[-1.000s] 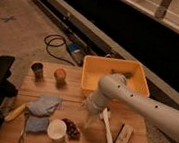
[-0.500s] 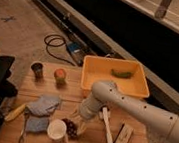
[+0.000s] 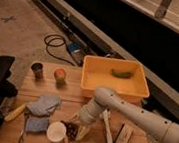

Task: Place grapes in table surface

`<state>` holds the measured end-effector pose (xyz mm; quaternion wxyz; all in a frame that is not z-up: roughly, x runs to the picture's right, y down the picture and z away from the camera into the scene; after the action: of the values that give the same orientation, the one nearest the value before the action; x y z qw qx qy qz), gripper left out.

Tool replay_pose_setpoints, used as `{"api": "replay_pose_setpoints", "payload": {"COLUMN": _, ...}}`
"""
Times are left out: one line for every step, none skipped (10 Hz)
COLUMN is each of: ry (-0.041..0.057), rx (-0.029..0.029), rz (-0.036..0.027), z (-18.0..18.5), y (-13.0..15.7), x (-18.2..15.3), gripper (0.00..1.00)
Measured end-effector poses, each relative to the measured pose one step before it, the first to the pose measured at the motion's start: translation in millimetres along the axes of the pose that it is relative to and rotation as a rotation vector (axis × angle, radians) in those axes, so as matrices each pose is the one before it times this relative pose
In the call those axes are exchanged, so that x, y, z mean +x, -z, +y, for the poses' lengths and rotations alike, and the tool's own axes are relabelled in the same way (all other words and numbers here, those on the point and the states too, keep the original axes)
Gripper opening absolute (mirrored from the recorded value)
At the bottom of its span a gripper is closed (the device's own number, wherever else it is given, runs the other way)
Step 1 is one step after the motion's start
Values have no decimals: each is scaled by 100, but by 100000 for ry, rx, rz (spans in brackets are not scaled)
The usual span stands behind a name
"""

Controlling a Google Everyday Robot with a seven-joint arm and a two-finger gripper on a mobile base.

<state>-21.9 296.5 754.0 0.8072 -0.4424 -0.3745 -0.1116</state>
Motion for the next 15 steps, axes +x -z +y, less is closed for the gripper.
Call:
{"api": "replay_pose_setpoints", "payload": {"ry": 21, "rx": 9, "rz": 18, "z": -14, "y": 11, "x": -12, "gripper": 65}}
{"api": "replay_pose_setpoints", "payload": {"ry": 195, "rx": -162, "rz": 42, "z": -53, "y": -46, "x": -81, "gripper": 65}}
{"api": "replay_pose_setpoints", "payload": {"ry": -52, "rx": 30, "rz": 14, "z": 15, "y": 8, "x": 24, "gripper": 65}}
{"api": "replay_pose_setpoints", "payload": {"ry": -11, "rx": -77, "rz": 156, "z": 44, "y": -18, "x": 16, "gripper": 65}}
{"api": "replay_pose_setpoints", "payload": {"ry": -28, "rx": -91, "rz": -110, "z": 10, "y": -46, "x": 19, "gripper": 65}}
{"api": "replay_pose_setpoints", "payload": {"ry": -13, "rx": -784, "rz": -544, "z": -201, "y": -706, "x": 163, "gripper": 60}}
{"api": "replay_pose_setpoints", "payload": {"ry": -35, "rx": -974, "rz": -605, "z": -245, "y": -577, "x": 159, "gripper": 51}}
{"api": "replay_pose_setpoints", "payload": {"ry": 145, "rx": 455, "rz": 43, "z": -339, "y": -88, "x": 109, "gripper": 43}}
{"api": "replay_pose_setpoints", "payload": {"ry": 249, "rx": -44, "rz": 236, "z": 57, "y": 75, "x": 19, "gripper": 33}}
{"api": "replay_pose_setpoints", "payload": {"ry": 126, "rx": -306, "rz": 141, "z": 61, "y": 191, "x": 29, "gripper": 21}}
{"api": "replay_pose_setpoints", "payload": {"ry": 266, "rx": -203, "rz": 250, "z": -52, "y": 30, "x": -25, "gripper": 11}}
{"api": "replay_pose_setpoints", "payload": {"ry": 88, "rx": -153, "rz": 74, "z": 6, "y": -4, "x": -14, "gripper": 3}}
{"api": "replay_pose_setpoints", "payload": {"ry": 6, "rx": -184, "rz": -77, "z": 70, "y": -44, "x": -30, "gripper": 0}}
{"api": "replay_pose_setpoints", "payload": {"ry": -9, "rx": -117, "rz": -65, "z": 39, "y": -31, "x": -17, "gripper": 0}}
{"api": "replay_pose_setpoints", "payload": {"ry": -31, "rx": -106, "rz": -16, "z": 49, "y": -30, "x": 5, "gripper": 0}}
